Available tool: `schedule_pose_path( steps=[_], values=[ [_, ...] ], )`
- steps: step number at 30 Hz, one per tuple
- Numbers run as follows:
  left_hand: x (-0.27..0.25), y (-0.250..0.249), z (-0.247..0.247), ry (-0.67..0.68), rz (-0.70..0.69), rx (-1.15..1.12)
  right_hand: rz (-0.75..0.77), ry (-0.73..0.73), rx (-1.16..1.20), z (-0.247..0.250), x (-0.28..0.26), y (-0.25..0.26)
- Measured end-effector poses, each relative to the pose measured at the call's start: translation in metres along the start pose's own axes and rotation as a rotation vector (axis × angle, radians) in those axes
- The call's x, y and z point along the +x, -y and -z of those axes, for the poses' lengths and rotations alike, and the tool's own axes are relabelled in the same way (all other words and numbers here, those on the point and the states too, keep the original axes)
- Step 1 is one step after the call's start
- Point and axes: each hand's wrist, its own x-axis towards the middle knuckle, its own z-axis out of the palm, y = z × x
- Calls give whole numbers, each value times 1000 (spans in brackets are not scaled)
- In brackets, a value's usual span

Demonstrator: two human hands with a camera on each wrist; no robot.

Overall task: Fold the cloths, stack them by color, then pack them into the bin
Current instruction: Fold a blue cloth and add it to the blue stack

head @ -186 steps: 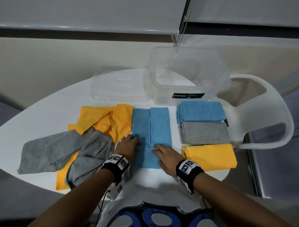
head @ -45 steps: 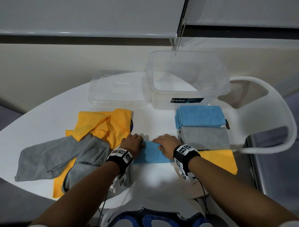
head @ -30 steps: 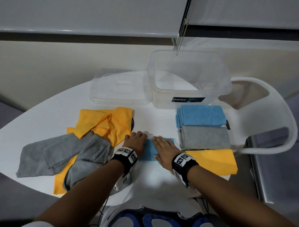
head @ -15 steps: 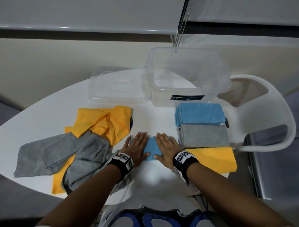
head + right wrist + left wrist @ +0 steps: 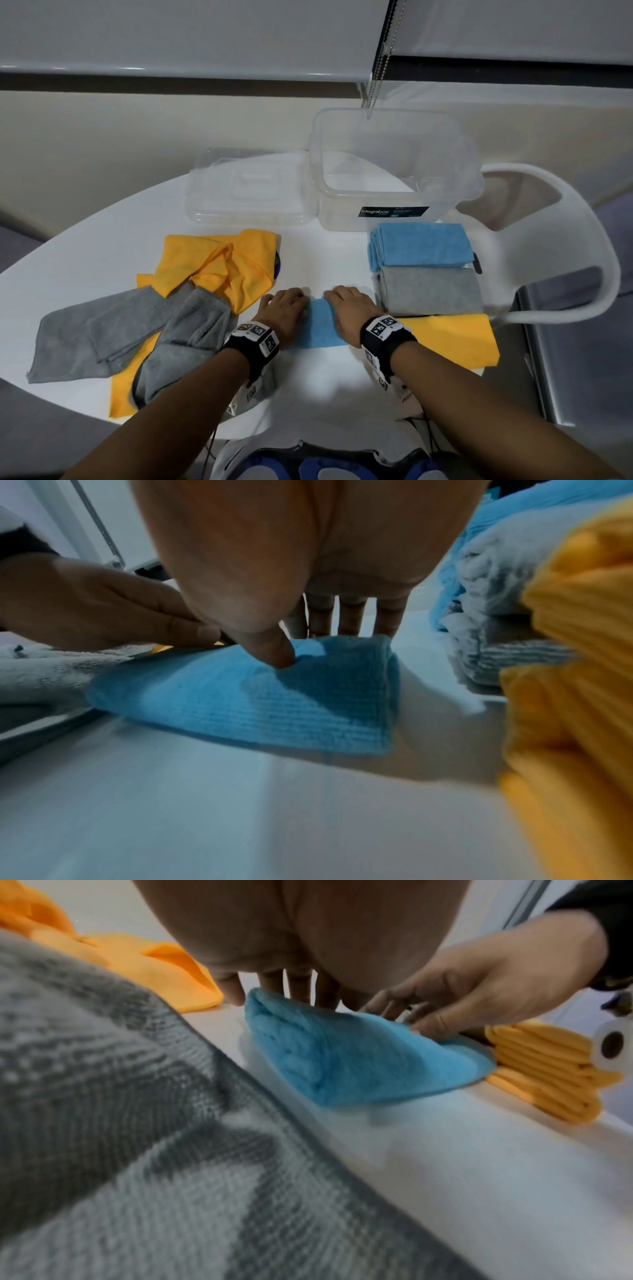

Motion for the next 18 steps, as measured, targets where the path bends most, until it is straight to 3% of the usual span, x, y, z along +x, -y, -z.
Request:
schedule_pose_path(
  steps=[10, 18],
  values=[
    [-5, 9, 8, -34, 85, 22, -110, 149, 12, 6, 13, 4],
    [-4, 3, 5, -37, 127, 16, -92, 115, -17, -4, 7, 8]
  ],
)
